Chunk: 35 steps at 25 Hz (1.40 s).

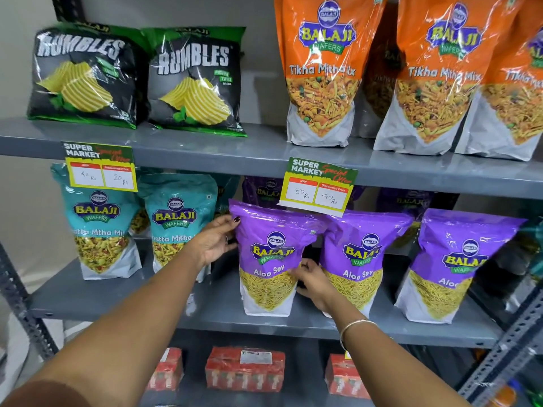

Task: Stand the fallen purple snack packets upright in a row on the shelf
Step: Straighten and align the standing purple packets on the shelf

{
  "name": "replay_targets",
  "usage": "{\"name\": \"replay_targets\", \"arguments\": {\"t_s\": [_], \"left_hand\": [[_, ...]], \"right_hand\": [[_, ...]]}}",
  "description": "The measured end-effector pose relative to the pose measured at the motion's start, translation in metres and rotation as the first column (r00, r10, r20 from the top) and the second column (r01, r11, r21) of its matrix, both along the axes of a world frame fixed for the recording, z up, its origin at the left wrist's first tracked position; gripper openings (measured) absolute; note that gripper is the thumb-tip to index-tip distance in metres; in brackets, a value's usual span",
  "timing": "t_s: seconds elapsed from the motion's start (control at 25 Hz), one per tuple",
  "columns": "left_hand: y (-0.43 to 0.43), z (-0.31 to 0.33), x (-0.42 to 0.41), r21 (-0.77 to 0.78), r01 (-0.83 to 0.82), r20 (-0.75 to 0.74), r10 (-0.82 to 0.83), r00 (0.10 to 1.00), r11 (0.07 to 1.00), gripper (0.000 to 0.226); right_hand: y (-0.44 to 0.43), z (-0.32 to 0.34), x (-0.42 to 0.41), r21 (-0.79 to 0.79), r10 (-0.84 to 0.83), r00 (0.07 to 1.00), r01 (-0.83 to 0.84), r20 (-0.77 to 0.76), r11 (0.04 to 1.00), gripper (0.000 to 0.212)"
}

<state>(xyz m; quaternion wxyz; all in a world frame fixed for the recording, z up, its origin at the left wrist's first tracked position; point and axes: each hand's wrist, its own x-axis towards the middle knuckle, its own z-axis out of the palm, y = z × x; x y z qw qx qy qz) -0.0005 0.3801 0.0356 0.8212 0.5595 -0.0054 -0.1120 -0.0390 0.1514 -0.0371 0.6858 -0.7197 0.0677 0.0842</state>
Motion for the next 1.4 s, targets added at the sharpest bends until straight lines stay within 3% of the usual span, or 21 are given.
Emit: {"name": "replay_targets", "arguments": {"t_s": [0.08, 0.16, 0.2, 0.28, 0.44, 0.64, 0.8, 0.88, 0.96, 1.0, 1.16, 1.32, 1.4], "left_hand": [[0.002, -0.006, -0.009, 0.187, 0.147, -0.046, -0.141, 0.989, 0.971, 0.019], [0.002, -0.026, -0.018, 0.471, 0.326, -0.185, -0.269, 0.945, 0.82, 0.064], [-0.001, -0.036, -0.023, 0.528, 0.343, -0.22, -0.265, 0.939, 0.777, 0.078], [-0.005, -0.048, -0.03, 0.548, 0.264, -0.194, -0.187, 0.963, 0.794, 0.079], [0.01, -0.05, -0.027, 0.525, 0.134, -0.156, -0.06, 0.986, 0.84, 0.071], [0.018, -0.054, -0.027, 0.498, 0.064, -0.127, 0.0, 0.992, 0.865, 0.065], [0.02, -0.049, -0.029, 0.458, 0.114, -0.151, -0.05, 0.987, 0.881, 0.068], [0.028, -0.039, -0.025, 0.32, 0.14, -0.137, -0.1, 0.985, 0.937, 0.055], [0.035, -0.026, -0.015, 0.159, 0.059, -0.057, -0.05, 0.997, 0.985, 0.022], [0.035, -0.018, -0.012, 0.097, 0.013, -0.024, -0.01, 1.0, 0.995, 0.017], [0.03, 0.003, -0.005, -0.009, -0.074, 0.025, 0.074, 0.997, 0.997, 0.027], [0.03, -0.004, -0.003, -0.033, -0.113, -0.002, 0.113, 0.994, 0.993, 0.024], [0.031, -0.005, -0.005, -0.051, -0.129, -0.019, 0.128, 0.992, 0.99, 0.023]], "right_hand": [[0.002, -0.001, -0.008, -0.005, 0.106, 0.994, -0.106, -0.032, 0.994, 0.053], [0.006, -0.003, -0.01, -0.031, 0.117, 0.993, -0.116, 0.006, 0.993, 0.061], [0.008, -0.007, -0.007, -0.044, 0.097, 0.995, -0.096, 0.027, 0.994, 0.063], [0.015, -0.01, -0.003, -0.047, 0.069, 0.995, -0.066, 0.068, 0.997, 0.065], [0.038, -0.018, 0.003, -0.053, 0.058, 0.992, -0.052, 0.111, 0.997, 0.069], [0.047, -0.02, 0.009, -0.012, 0.039, 0.993, -0.038, 0.113, 0.999, 0.058], [0.038, -0.001, 0.017, 0.076, -0.117, 0.988, 0.109, 0.097, 0.991, 0.026], [0.034, 0.007, 0.02, 0.044, -0.204, 0.967, 0.199, 0.151, 0.979, 0.015], [0.03, 0.01, 0.023, 0.041, -0.248, 0.949, 0.245, 0.194, 0.969, 0.019], [0.029, 0.009, 0.024, 0.038, -0.248, 0.946, 0.246, 0.208, 0.969, 0.022], [0.031, 0.009, 0.027, -0.009, -0.219, 0.949, 0.226, 0.227, 0.974, 0.025], [0.03, 0.002, 0.022, -0.11, -0.127, 0.986, 0.139, 0.107, 0.984, 0.027], [0.027, -0.002, 0.023, -0.158, -0.134, 0.984, 0.152, 0.119, 0.976, 0.029]]}}
